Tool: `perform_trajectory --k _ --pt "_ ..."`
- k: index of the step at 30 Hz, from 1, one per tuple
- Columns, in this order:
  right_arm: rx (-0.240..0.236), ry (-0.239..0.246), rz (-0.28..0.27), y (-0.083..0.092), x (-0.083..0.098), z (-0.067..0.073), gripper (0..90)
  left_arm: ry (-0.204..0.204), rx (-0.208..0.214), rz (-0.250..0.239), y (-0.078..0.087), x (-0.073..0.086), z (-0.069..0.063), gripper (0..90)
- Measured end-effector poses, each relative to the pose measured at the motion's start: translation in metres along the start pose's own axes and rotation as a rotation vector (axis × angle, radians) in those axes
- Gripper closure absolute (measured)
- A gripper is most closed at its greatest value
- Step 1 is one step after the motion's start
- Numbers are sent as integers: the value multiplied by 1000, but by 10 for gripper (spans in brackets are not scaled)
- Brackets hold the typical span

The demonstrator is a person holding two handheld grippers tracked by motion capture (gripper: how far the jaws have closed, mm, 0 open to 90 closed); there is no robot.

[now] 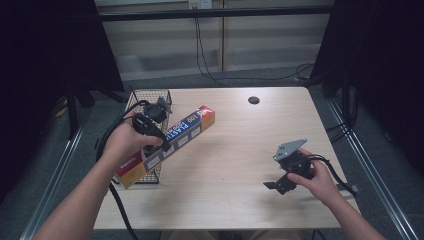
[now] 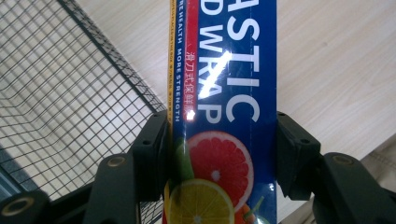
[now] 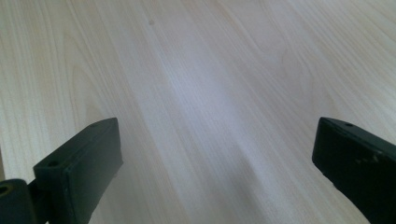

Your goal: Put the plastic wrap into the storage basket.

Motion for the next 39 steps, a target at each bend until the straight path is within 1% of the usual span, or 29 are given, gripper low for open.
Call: perform_trajectory --k 1,2,3,4,5,6,7,8,9,10,11,12,14,16,17,18,20,22,24,26,28,29,31,33,34,35,36,38,39 --pt "11 0 10 0 1 0 12 6 4 -1 1 0 2 453" --pt "-3 -4 7 -1 1 0 12 16 -3 0 2 2 4 453" --pt "-3 -4 7 -1 1 0 12 16 -3 0 2 2 4 453" --pt "2 -1 12 -2 1 1 12 24 -3 5 2 2 6 453" --pt "4 -1 13 -2 1 1 12 36 -11 2 3 4 9 453" --pt "4 -1 13 -2 1 1 12 36 -11 2 3 4 9 453" --pt "-5 -1 4 -3 2 0 12 52 -13 5 4 5 12 453" --pt "-3 4 -3 -3 2 0 12 61 -7 4 3 5 13 453" --pt "1 5 -5 -3 2 1 12 60 -16 6 4 6 15 453" --pt "7 8 -8 -3 2 1 12 71 -21 1 4 7 16 453" --pt "6 7 -9 -3 3 1 12 71 -21 1 4 7 16 453" --pt "15 -1 -5 -3 3 1 12 88 -23 3 4 9 18 453" --pt "7 -1 -19 -3 4 0 12 109 -24 3 3 11 22 453" --pt "3 -5 -13 -3 4 1 12 118 -30 2 3 12 24 453" --pt "17 -4 -3 -3 4 1 12 137 -32 4 3 13 24 453" --pt "13 2 -9 -4 4 2 12 143 -34 5 2 14 26 453" --pt "20 -4 -7 -4 5 2 12 166 -39 10 2 18 31 453" --pt "11 0 -11 -5 4 2 12 172 -44 11 2 19 33 453" --pt "8 -5 -10 -6 4 2 11 197 -51 6 2 21 36 453" --pt "6 1 -12 -7 4 2 12 233 -61 2 1 24 41 453" --pt "7 4 -12 -7 4 3 12 237 -64 4 1 24 42 453" --pt "16 6 -5 -7 4 3 12 250 -62 -1 0 25 44 453" --pt "17 6 -2 -7 4 3 12 260 -63 4 -1 25 46 453" --pt "17 6 -6 -7 4 3 12 289 -64 -4 -3 26 48 452" --pt "17 9 -8 -7 4 3 12 287 -65 0 -3 26 50 453" --pt "19 10 -8 -7 4 3 12 298 -71 2 -3 26 51 452" --pt "19 10 -8 -7 4 3 12 298 -71 2 -3 26 51 453" --pt "14 7 -8 -7 4 4 12 311 -82 -4 -4 26 53 453" --pt "19 5 -8 -7 5 4 12 331 -78 -3 -4 26 55 452"
Point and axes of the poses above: each handheld gripper's, and its own axes: y roughly backward along the jaws, x roughly out of its underside, z roughly to its left, the point moved 1 cm from there along -y, roughly forward along the jaws, and after that the axes turned 6 degrees about -x, right-handed, at the moved point
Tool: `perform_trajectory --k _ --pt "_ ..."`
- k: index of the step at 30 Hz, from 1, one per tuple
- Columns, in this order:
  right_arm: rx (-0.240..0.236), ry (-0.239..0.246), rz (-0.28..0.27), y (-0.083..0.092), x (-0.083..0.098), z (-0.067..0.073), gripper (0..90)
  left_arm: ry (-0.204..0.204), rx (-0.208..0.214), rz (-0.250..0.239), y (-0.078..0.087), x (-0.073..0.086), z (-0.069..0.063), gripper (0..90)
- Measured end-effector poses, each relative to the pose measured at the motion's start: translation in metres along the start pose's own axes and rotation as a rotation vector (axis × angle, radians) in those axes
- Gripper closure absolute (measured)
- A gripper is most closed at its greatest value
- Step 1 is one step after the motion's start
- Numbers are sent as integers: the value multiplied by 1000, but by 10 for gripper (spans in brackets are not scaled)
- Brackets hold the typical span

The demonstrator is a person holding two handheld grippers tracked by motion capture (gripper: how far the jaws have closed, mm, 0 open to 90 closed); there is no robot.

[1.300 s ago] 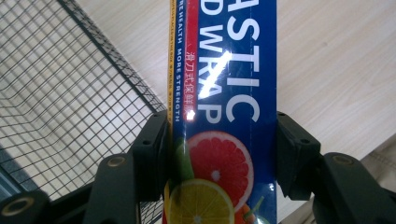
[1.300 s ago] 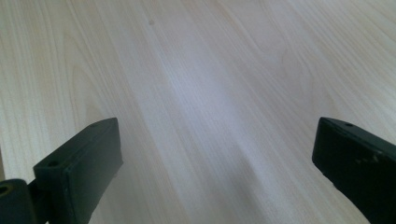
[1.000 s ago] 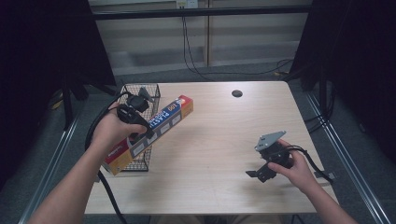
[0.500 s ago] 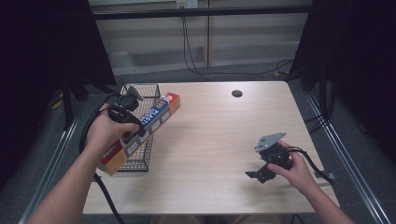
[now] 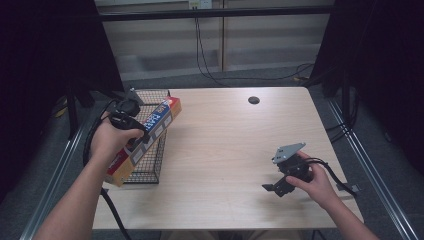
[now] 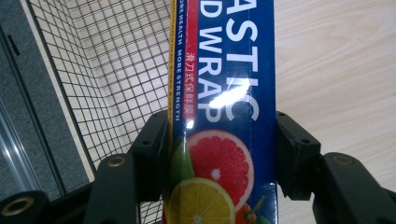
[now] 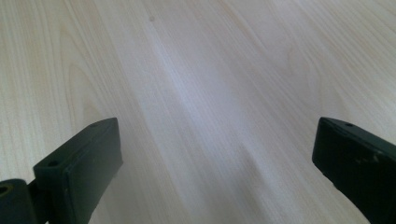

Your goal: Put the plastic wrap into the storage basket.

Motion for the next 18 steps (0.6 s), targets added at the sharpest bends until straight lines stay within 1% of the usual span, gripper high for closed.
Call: perform_trajectory --k 3,4,5,6,7,10,11,12,14,15,16,18 --pt "-6 1 -5 -1 1 0 12 15 -7 -1 0 0 2 453" --pt "6 -4 5 0 1 0 13 18 -11 -3 -1 -1 3 453" --pt "6 -4 5 0 1 0 13 31 -16 -1 -1 -1 4 453" --pt "0 5 8 -1 1 0 13 35 -15 2 -1 -1 4 452" --pt "-6 5 -1 -2 2 0 13 64 -16 -7 -2 -1 6 452" --pt "-2 5 0 -2 2 0 13 67 -22 -4 -3 -2 8 452" --pt "-2 5 0 -2 2 0 13 79 -26 2 -3 -2 9 452" --pt "9 -1 4 0 2 0 13 92 -27 1 -5 -2 10 452" --pt "8 -3 2 0 2 0 13 111 -33 -6 -6 -2 11 452" --pt "9 7 -3 0 2 0 13 126 -41 -1 -7 -1 13 452" --pt "9 7 -3 0 2 0 13 126 -41 -1 -7 -1 13 453" --pt "10 5 0 0 2 0 13 152 -37 -5 -9 -1 15 452"
Point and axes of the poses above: each handheld gripper's, and its own axes: y roughly backward along the jaws, x roughly out of its underside, z roughly to its left, the point moved 1 cm from there along -y, roughly forward along the jaws, and after that the axes turned 6 degrees about -x, right-handed, at the moved point
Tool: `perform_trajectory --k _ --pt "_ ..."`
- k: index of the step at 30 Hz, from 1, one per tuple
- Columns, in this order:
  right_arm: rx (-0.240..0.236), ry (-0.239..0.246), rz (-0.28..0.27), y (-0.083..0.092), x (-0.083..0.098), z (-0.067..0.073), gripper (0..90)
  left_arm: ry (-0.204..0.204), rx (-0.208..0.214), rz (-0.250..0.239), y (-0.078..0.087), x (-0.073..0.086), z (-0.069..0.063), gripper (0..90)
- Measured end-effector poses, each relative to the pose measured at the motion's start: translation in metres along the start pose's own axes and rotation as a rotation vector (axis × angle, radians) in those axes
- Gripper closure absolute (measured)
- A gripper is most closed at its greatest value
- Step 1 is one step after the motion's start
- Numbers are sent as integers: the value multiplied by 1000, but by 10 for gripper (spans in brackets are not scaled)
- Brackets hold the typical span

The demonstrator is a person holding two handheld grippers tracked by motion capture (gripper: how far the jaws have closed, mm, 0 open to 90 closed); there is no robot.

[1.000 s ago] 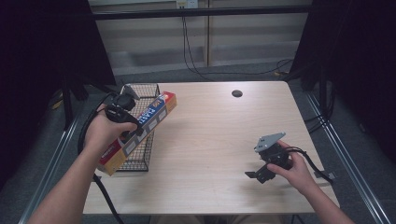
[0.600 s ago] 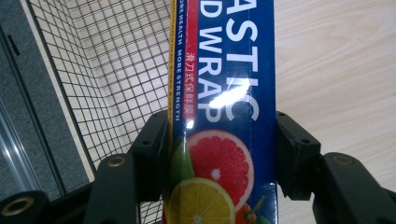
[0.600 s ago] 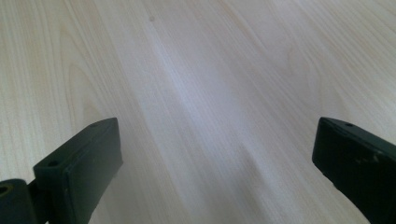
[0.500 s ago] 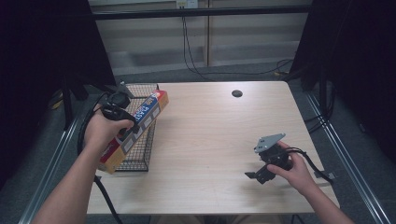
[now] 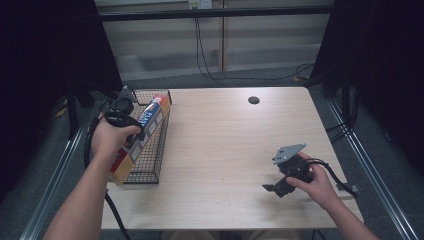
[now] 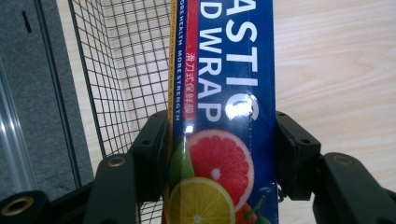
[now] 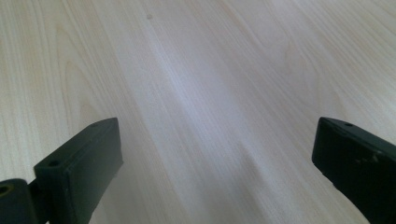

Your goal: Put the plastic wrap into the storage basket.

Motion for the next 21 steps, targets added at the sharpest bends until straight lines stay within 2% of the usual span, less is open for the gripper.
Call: perform_trajectory --k 4,5,6,11,14,19,20,21 --pt "-7 -1 -6 -1 1 0 13 34 -21 -8 -2 -1 2 452" --pt "-4 -3 -5 -1 1 0 13 29 -24 -5 -3 -1 3 452" --pt "4 -5 2 -1 1 0 14 48 -20 -6 -4 -1 4 452" --pt "6 -12 8 -2 0 0 14 83 -32 -11 -8 -2 6 451" --pt "-9 -12 4 -5 0 0 13 99 -38 -13 -11 -3 8 452" --pt "2 -1 16 -4 1 3 14 130 -58 -6 -18 -3 2 449" --pt "1 0 15 -4 1 3 13 160 -47 -9 -20 -2 1 449" --pt "0 2 13 -4 1 3 13 168 -44 1 -23 -2 0 450"
Point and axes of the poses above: each handheld gripper's, and its own axes: y roughly backward along the jaws, x roughly out of its underside, z roughly to its left, the point moved 1 cm from there along -y, roughly forward along the jaws, and after that the axes turned 6 degrees about -x, right-handed, at the moved point
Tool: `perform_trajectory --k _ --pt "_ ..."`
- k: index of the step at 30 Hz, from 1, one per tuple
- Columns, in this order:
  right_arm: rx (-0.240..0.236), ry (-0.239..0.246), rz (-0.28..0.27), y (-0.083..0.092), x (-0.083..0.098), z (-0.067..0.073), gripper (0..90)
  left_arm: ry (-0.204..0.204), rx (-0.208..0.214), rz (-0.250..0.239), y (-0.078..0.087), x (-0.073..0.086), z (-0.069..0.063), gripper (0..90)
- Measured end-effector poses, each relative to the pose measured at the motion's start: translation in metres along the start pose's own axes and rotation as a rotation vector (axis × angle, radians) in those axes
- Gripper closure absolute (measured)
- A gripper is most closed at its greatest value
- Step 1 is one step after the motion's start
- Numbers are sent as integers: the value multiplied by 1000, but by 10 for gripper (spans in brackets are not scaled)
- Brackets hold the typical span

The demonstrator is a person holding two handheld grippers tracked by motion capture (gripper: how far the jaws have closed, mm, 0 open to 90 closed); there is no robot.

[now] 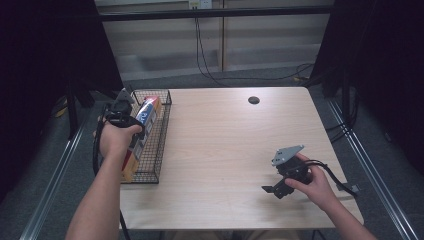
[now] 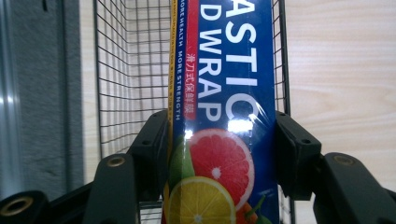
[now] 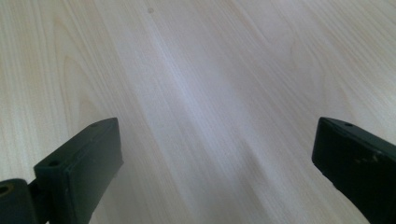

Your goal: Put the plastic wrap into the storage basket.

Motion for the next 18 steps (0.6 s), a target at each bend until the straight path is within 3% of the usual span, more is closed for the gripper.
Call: perform_trajectory --k 5,7,11,12,14,18 --pt "-1 -8 -6 1 -1 -1 13 49 -6 -8 -9 2 -5 449" --pt "3 3 -12 0 -2 -2 13 37 -14 3 -14 3 -7 448" --pt "-9 2 -11 -1 -3 -1 13 61 -8 9 -17 4 -11 445" --pt "1 9 -2 0 -2 -1 13 83 -13 8 -20 5 -12 445" --pt "-5 8 -7 0 -2 -1 13 69 -31 25 -23 5 -14 444" --pt "-5 4 -4 0 -2 -1 13 78 -36 24 -26 6 -18 440"
Point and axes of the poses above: each handheld gripper's, and its own axes: y roughly backward along the jaws, x roughly out of its underside, z roughly to its left, the point moved 1 cm from there along -y, roughly forward along the jaws, and after that the axes turned 6 degrees about -x, right-handed, at the moved point
